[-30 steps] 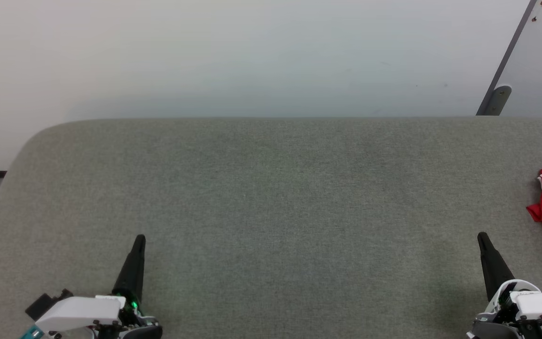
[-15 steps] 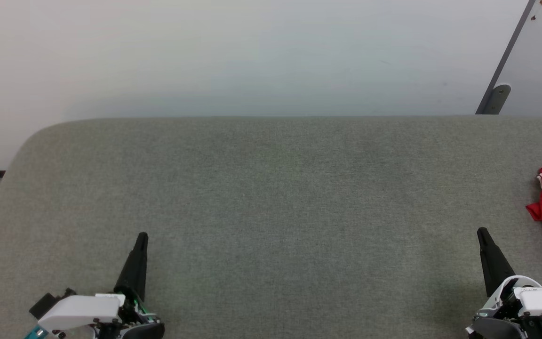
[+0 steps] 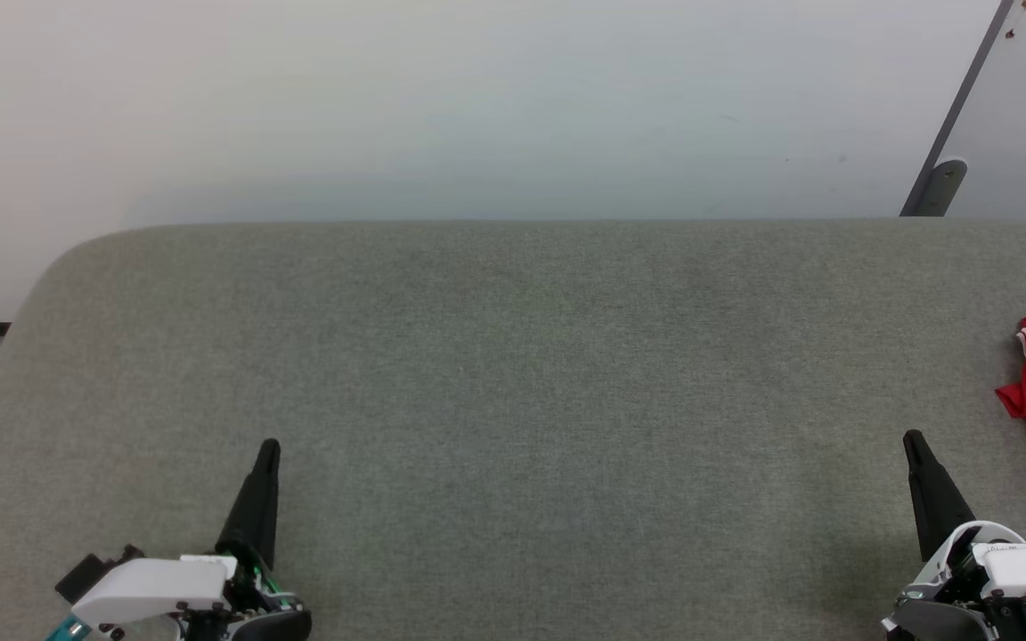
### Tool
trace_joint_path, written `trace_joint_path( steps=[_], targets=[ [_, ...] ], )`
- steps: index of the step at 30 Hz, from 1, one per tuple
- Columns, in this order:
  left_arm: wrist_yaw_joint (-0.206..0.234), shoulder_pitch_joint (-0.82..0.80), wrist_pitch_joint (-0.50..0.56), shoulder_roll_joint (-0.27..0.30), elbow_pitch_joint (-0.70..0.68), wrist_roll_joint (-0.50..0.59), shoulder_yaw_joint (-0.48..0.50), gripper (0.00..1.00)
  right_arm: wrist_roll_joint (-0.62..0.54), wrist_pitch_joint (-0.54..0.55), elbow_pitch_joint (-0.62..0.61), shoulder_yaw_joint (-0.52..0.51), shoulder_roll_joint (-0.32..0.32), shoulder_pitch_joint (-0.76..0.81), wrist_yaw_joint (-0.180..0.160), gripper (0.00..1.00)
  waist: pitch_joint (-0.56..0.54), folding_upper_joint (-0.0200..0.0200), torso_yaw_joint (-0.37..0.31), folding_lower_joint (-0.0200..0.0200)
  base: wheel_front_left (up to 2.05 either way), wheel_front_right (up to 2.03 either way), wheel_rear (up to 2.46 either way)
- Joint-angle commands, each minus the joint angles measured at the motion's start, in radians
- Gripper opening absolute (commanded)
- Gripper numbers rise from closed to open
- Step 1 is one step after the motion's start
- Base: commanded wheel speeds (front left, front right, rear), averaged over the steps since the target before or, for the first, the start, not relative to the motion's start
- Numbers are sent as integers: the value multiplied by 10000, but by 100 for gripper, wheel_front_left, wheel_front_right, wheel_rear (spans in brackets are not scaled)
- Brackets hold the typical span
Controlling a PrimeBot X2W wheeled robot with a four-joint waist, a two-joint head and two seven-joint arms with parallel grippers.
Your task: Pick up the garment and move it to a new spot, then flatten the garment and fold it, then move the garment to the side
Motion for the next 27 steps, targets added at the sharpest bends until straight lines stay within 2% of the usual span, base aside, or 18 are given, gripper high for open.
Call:
trace_joint_path(
  steps=[1, 27],
  targets=[
    [-39, -100, 24, -14, 11, -19, 21, 0, 33, 27, -21, -1, 38, -25, -10, 0, 0, -1, 0, 0, 0, 0, 0],
    [-39, -99, 31, -15, 11, -12, 24, 0, 34, 25, -21, 1, 37, -25, -10, 0, 0, -1, 0, 0, 0, 0, 0]
  ],
)
